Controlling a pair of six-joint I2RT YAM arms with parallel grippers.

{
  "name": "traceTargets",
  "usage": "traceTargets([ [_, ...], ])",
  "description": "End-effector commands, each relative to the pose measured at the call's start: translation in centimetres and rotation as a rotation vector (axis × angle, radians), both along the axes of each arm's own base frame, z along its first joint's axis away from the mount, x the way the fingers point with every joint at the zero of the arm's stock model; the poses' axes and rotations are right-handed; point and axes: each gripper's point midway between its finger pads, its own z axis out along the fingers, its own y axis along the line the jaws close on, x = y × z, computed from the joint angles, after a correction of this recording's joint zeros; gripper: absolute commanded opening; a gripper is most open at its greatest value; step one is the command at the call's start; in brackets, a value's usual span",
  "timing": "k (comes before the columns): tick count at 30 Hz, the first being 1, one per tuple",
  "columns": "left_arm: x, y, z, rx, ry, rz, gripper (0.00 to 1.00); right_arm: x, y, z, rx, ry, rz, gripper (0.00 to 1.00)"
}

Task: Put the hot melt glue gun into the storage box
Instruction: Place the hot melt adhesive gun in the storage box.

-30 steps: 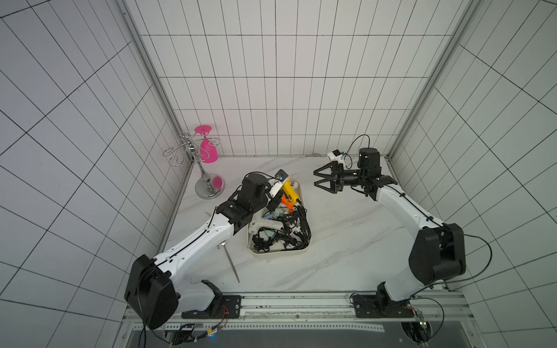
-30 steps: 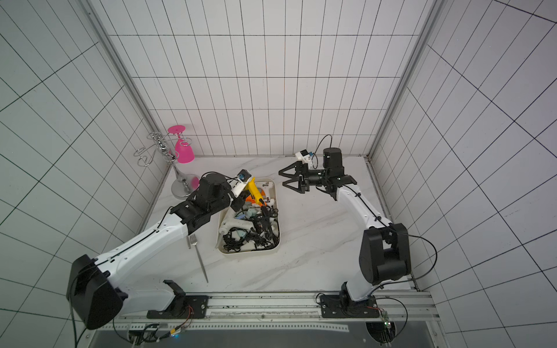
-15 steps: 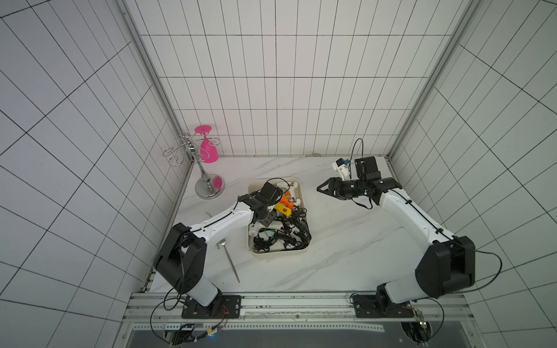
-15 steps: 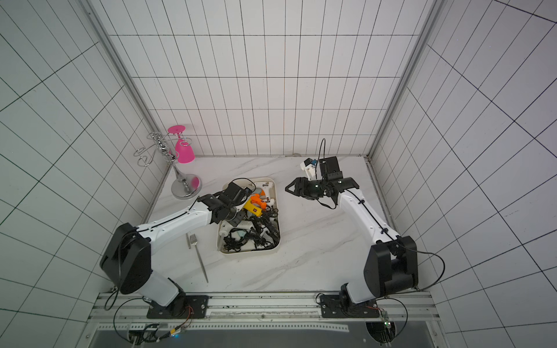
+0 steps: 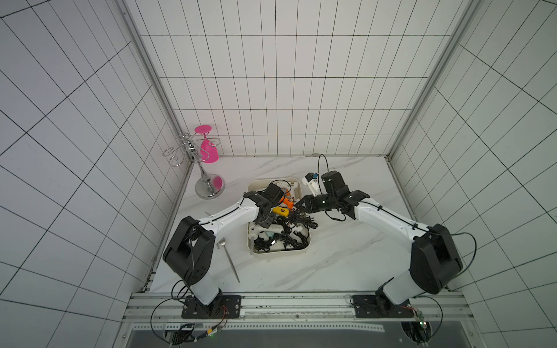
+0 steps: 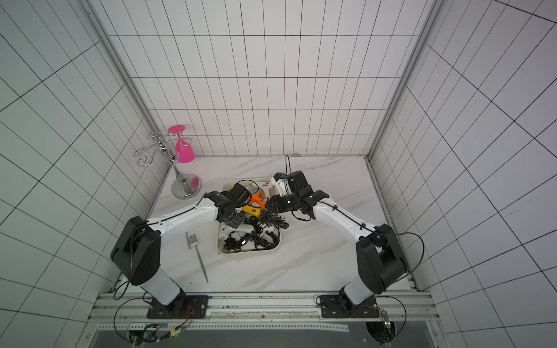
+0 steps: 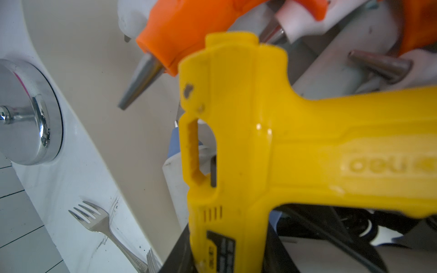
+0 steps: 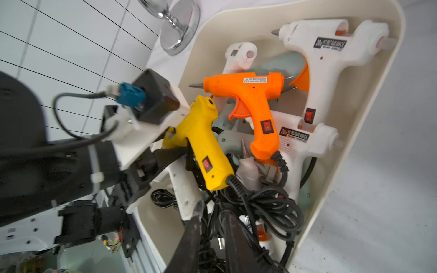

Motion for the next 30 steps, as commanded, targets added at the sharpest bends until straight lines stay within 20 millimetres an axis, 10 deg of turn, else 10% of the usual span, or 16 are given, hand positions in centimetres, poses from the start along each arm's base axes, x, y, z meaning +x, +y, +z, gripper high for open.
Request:
traceTargets([
  [1,-3.1,2.4,-1.3,0.083,0.112,0.047,0.31,-0.6,0.6,-3.0,-0.136,-0.031,0.032,0.16],
  [12,-2.7,3.3,-1.6,0.043,0.132,0.153,0.48,-1.2,-5.1,-1.3,-0.236,-0.110,-0.157,0.16],
  [21,-1.9,0.9,1.9,-0.106,0.062,0.147,0.60,-4.1,-3.0,-6.1,-0.448,-0.084,-0.040,0.12],
  [30,0.9,-0.4,9.8,-0.354,-0.180,0.141,0.64,-5.7,0.2,-4.4,-0.429,-0.096,0.006,0.11],
])
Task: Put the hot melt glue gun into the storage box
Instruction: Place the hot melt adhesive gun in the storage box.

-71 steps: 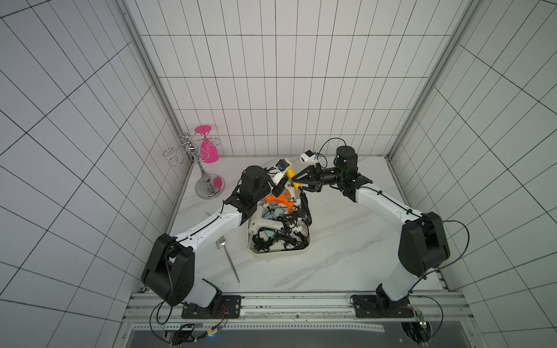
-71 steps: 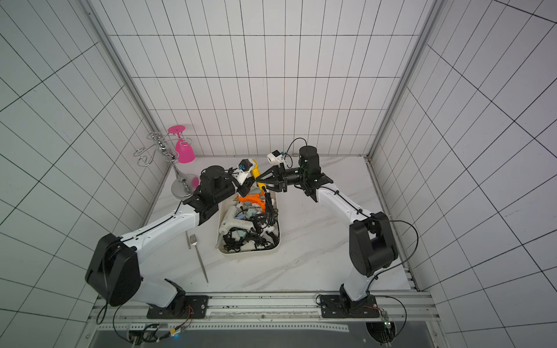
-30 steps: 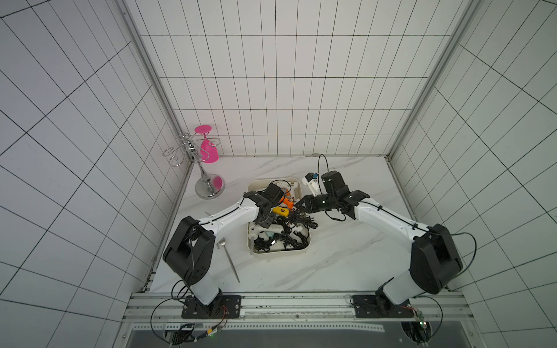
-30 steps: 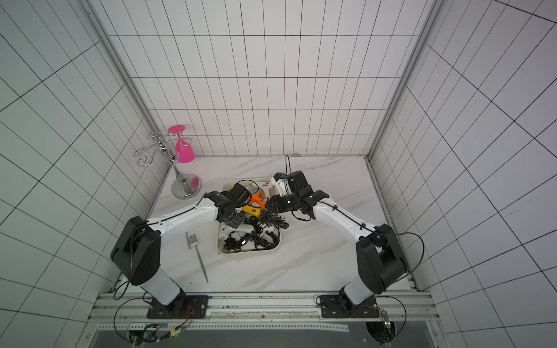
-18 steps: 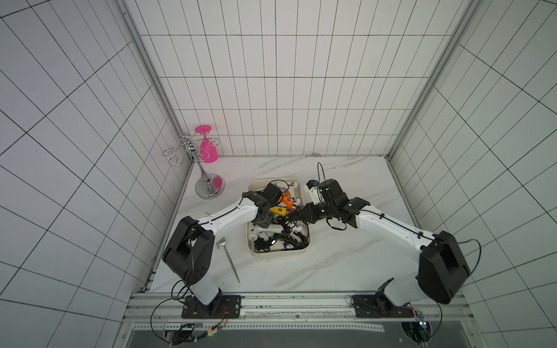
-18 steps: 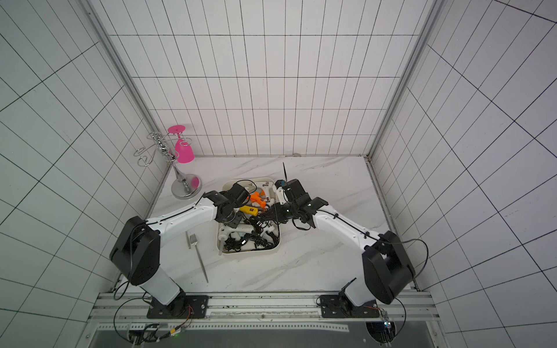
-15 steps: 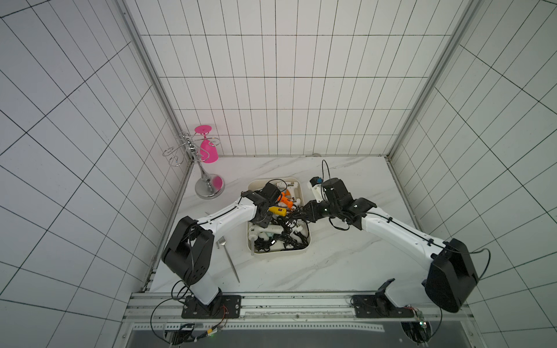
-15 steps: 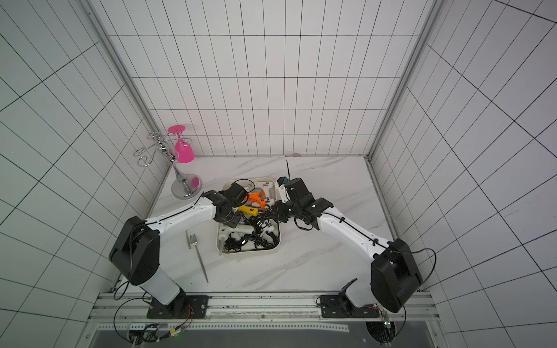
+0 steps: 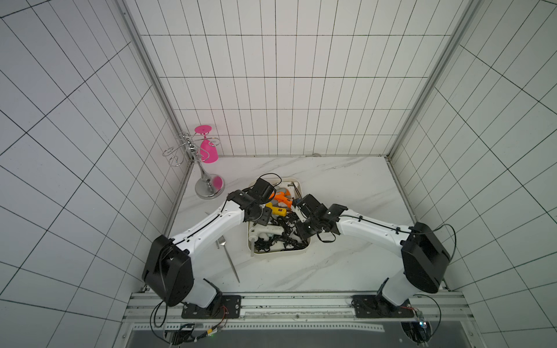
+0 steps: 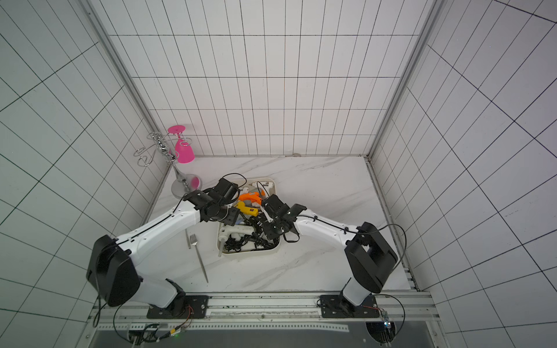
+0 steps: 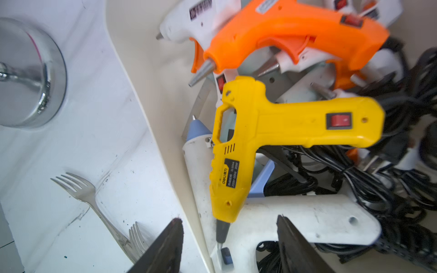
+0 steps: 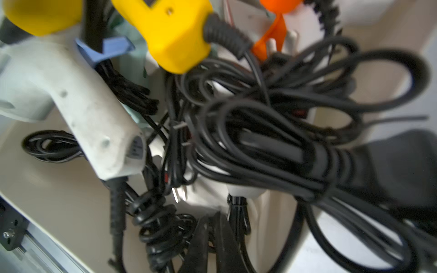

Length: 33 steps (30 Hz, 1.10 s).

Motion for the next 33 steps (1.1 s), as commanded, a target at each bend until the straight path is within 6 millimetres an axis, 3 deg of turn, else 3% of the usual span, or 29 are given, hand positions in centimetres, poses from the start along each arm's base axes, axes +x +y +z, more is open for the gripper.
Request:
traceTargets([
  [1,2.0,-0.6,3.7,-0.107,-0.113,0.012,0.65,1.0,0.8,3.1,0.025,-0.078,-0.033,0.11],
  [4,3.1,0.0,4.1,-0.157,-0.142,0.035,0.67,2.9,-0.3,5.8,0.045,-0.195,-0.072,0.12],
  [6,3.5,0.4,3.5,-0.175,-0.130,0.050,0.67,4.3,-0.9,6.0,0.018,-0.196,-0.083,0.12],
  [11,4.0,0.2,0.4,-0.198,-0.056,0.071,0.67,6.4,-2.6,3.5,-0.132,-0.171,-0.082,0.09],
  [15,3.9,-0.5,-2.0,-0.216,-0.026,0.059,0.67,6.9,-2.3,3.2,-0.091,-0.205,-0.106,0.10],
  [17,3.4,-0.6,-3.5,-0.208,0.011,0.062,0.67,6.9,-1.9,1.5,-0.115,-0.167,-0.096,0.09],
  [20,2.7,-0.2,-5.1,-0.187,0.046,0.079,0.66,5.5,-1.3,-0.9,-0.183,-0.085,-0.059,0.07],
  [27,1.7,0.6,-7.0,-0.198,0.052,0.150,0.66,0.5,1.2,-1.6,-0.186,0.017,-0.015,0.06],
  [33,1.9,0.5,-8.1,-0.197,0.079,0.168,0.66,-2.4,2.5,-2.7,-0.247,0.098,-0.003,0.05],
])
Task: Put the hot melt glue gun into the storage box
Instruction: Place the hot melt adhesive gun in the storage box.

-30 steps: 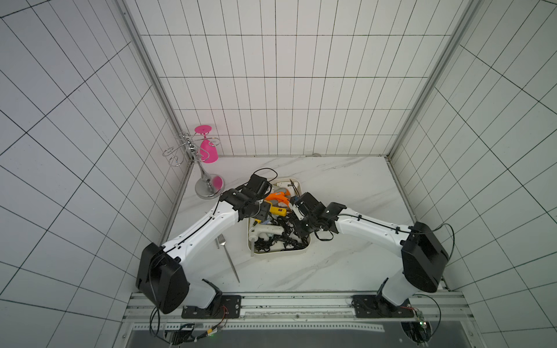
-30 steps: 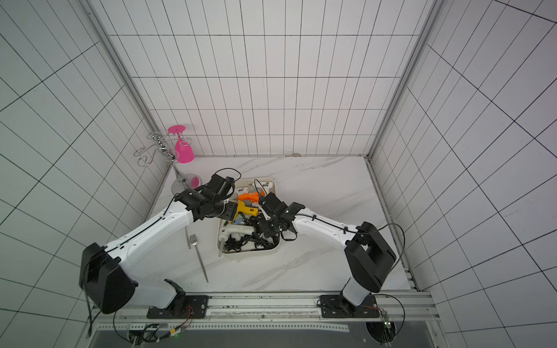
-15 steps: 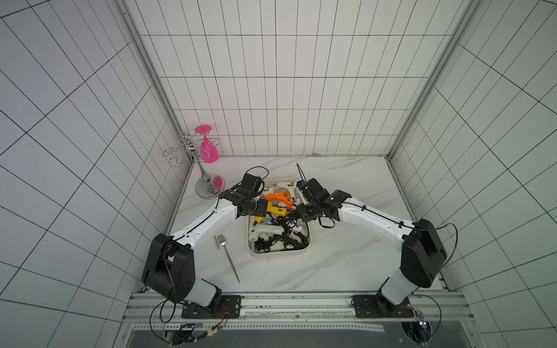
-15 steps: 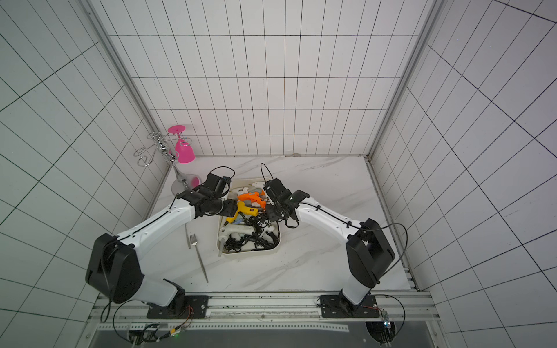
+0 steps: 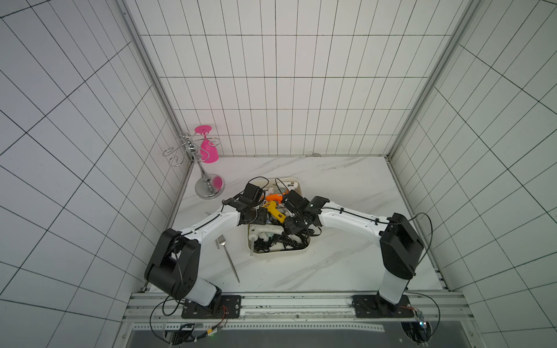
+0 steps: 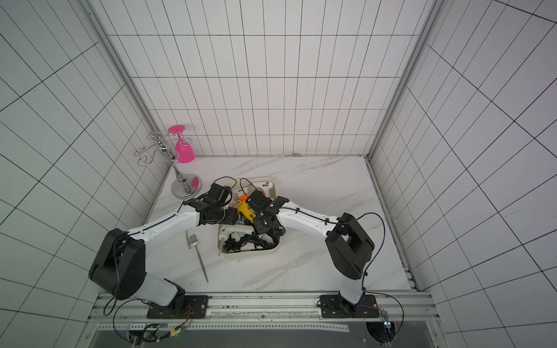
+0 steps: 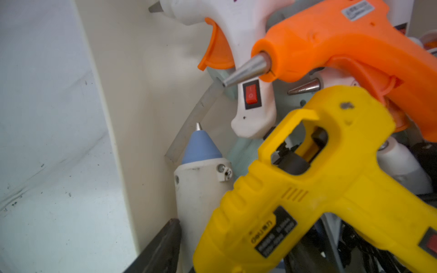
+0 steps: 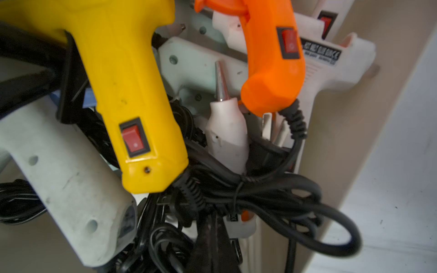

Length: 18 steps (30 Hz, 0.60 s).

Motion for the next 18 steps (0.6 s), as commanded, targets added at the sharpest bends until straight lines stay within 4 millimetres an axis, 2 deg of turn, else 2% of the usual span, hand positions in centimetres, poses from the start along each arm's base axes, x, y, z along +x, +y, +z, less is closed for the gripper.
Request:
traceTargets([
  [1,0.0,-0.3,-1.0,-0.022,0.029,0.027,0.66,-4.5,0.7,-2.3,-0.068,0.160,0.033,0.05],
  [6,-0.2,-0.6,-1.2,-0.044,0.036,0.032,0.66,-5.1,1.7,-5.6,-0.062,0.222,0.009,0.05],
  [8,-0.3,-0.6,-1.2,-0.047,0.038,0.032,0.66,-5.0,2.5,-6.4,-0.032,0.222,0.016,0.04],
  [10,-0.4,-0.5,-1.1,-0.048,0.036,0.034,0.66,-4.7,2.5,-6.8,-0.041,0.202,0.013,0.05],
  [12,-0.5,-0.5,-0.8,-0.053,0.027,0.034,0.66,-3.9,1.9,-6.2,-0.057,0.140,-0.007,0.06],
  [14,-0.4,-0.6,-0.3,-0.061,0.010,0.031,0.66,-3.1,1.3,-4.8,-0.045,0.077,-0.030,0.06],
  [17,-0.1,-1.2,2.0,-0.100,-0.067,0.005,0.66,-1.6,-0.1,-1.1,-0.028,-0.051,-0.054,0.12],
  [18,0.0,-1.5,3.4,-0.119,-0.113,-0.007,0.66,-1.2,-0.7,0.4,-0.021,-0.094,-0.057,0.14],
])
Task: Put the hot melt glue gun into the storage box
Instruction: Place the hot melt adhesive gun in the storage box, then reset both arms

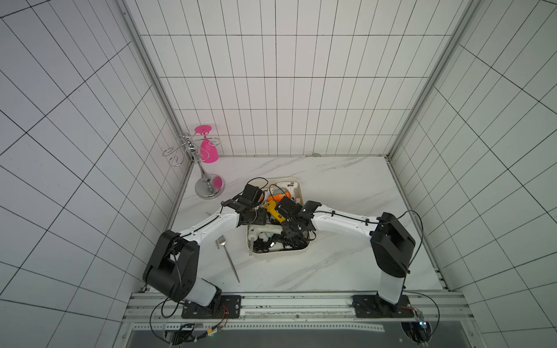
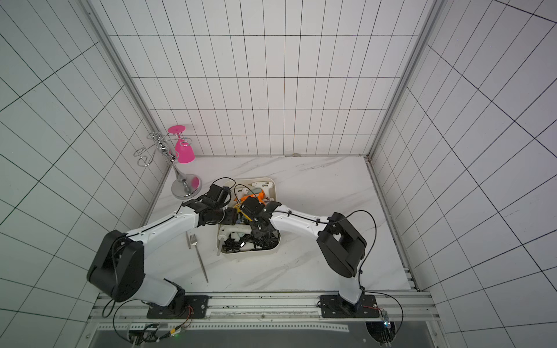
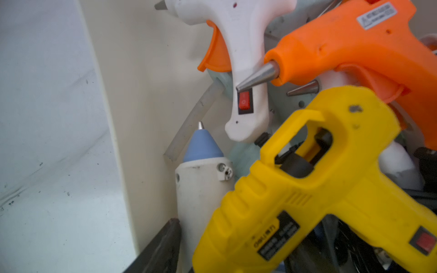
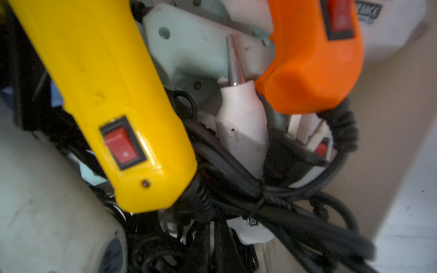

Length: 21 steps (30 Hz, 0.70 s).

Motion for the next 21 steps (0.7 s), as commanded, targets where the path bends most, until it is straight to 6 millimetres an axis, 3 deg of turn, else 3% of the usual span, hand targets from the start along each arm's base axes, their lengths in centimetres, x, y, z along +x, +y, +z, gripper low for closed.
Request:
traceTargets([
  [1,0.5,-1.6,4.2,-0.111,-0.130,-0.019,0.66,-0.2,-1.2,3.0,0.011,-0.088,0.015,0.21],
  [5,1.2,-2.0,10.5,-0.174,-0.330,-0.051,0.68,1.4,-2.8,7.8,0.077,-0.179,0.041,0.62],
  [9,2.4,-0.9,15.4,-0.182,-0.516,0.004,0.72,4.3,-4.2,10.5,0.184,-0.239,0.037,0.77],
  [13,3.6,0.1,16.7,-0.162,-0.603,0.051,0.75,8.4,-6.9,12.7,0.228,-0.274,-0.011,0.81],
  [14,4.0,0.9,16.7,-0.138,-0.618,0.080,0.77,9.6,-8.0,13.0,0.221,-0.300,-0.034,0.88],
  [15,4.5,2.2,16.6,-0.098,-0.639,0.125,0.78,11.2,-9.7,13.1,0.208,-0.335,-0.086,0.96],
  [17,5.6,5.4,16.4,-0.056,-0.686,0.224,0.85,14.5,-14.0,12.6,0.188,-0.403,-0.230,0.99],
  [19,6.9,8.7,15.2,-0.014,-0.738,0.296,0.99,17.3,-21.4,11.5,0.155,-0.438,-0.536,0.99],
  [21,7.9,11.8,13.0,0.040,-0.739,0.363,0.99,17.8,-27.1,9.9,0.152,-0.417,-0.711,0.99],
])
